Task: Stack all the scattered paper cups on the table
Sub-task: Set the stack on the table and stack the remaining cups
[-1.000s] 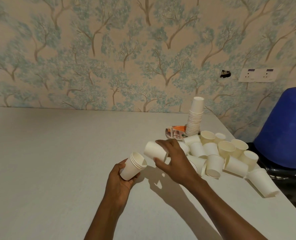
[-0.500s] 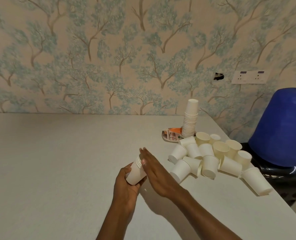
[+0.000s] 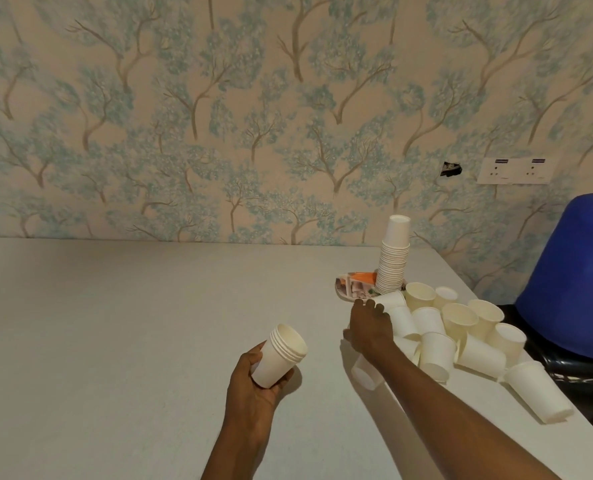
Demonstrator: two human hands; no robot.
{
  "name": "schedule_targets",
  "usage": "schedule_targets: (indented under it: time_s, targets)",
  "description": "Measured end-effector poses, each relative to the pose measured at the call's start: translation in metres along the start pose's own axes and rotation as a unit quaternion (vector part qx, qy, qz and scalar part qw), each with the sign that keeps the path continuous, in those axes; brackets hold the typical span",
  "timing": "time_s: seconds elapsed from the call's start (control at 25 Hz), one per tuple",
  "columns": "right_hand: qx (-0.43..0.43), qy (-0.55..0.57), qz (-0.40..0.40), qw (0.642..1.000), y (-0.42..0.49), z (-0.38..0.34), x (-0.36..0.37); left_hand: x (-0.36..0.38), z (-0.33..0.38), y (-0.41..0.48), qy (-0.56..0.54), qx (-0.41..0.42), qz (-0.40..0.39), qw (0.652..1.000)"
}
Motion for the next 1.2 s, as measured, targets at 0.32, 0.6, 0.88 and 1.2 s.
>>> schedule_targets:
  time_s: [0.32, 0.6, 0.88, 1.2]
  targets:
    - [-0.188, 0.482, 0.117, 0.848, -0.074, -0.057, -0.068, 0.003, 0.005, -0.001, 0.018, 0.019, 0.023, 0.999]
    - [-0.202, 0.498, 0.031, 0.842, -0.119, -0.069, -0.036, 0.016, -0.006, -0.011, 0.026, 0.022, -0.002, 0.999]
    - [-0.110, 0.355, 0.133, 0.919, -0.122, -0.007, -0.028, 0.013, -0.017, -0.020, 0.029, 0.018, 0.013, 0.999]
    - [-0.036, 0.121, 0.091, 0.988, -0.114, 0.025, 0.009, 0.012, -0.027, -0.033, 0.058, 0.011, 0.020, 0.998]
Point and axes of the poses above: each hand's wrist, its own y-axis towards the middle knuckle, its own x-axis out of the palm, z = x × y, the point moved 9 cm from there along y, towards the middle knuckle, and after that the axes turned 2 degrees about z, right-handed, at the moved point
